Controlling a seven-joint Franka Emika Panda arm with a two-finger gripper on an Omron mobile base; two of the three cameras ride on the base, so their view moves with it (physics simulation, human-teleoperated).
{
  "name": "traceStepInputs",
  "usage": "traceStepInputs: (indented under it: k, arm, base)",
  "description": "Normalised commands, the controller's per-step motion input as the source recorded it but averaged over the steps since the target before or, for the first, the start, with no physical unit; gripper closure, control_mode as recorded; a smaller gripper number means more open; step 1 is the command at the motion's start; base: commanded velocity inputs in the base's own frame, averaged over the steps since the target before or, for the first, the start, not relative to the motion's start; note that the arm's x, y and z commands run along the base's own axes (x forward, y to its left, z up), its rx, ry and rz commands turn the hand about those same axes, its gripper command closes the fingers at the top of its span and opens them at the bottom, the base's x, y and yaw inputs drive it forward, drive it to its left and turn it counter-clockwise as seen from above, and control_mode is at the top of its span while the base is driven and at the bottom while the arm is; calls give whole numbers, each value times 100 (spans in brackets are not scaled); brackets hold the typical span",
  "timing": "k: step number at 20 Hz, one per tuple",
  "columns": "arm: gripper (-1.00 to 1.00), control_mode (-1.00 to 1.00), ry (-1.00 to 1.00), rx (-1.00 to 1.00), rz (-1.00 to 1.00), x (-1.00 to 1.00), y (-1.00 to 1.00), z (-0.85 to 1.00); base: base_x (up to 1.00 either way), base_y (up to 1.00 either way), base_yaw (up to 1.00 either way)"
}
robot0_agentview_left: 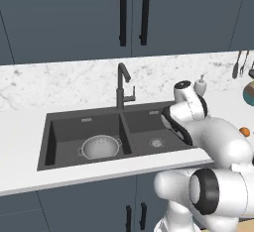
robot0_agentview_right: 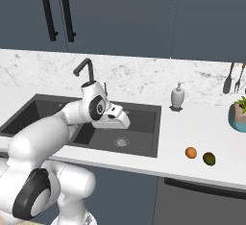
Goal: Put the colander in the sink, put the mango, tangerine in the colander, and turn on the sink faucet and pour water over the colander.
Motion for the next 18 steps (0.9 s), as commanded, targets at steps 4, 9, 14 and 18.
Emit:
traceStepInputs:
  k: [4, 9, 14, 18]
  arm:
    - [-100, -100, 17, 0, -10, 6, -100, 0]
    - [-100, -100, 13, 0, -14, 0, -100, 0]
    - [-100, -100, 6, 0, -13, -2, -100, 0]
    - [-100, -100, -3, 1, -5, -2, -91, 0]
  base:
    - [0, 0, 0]
    - [0, 0, 0]
    - [0, 0, 0]
    - [0, 0, 0]
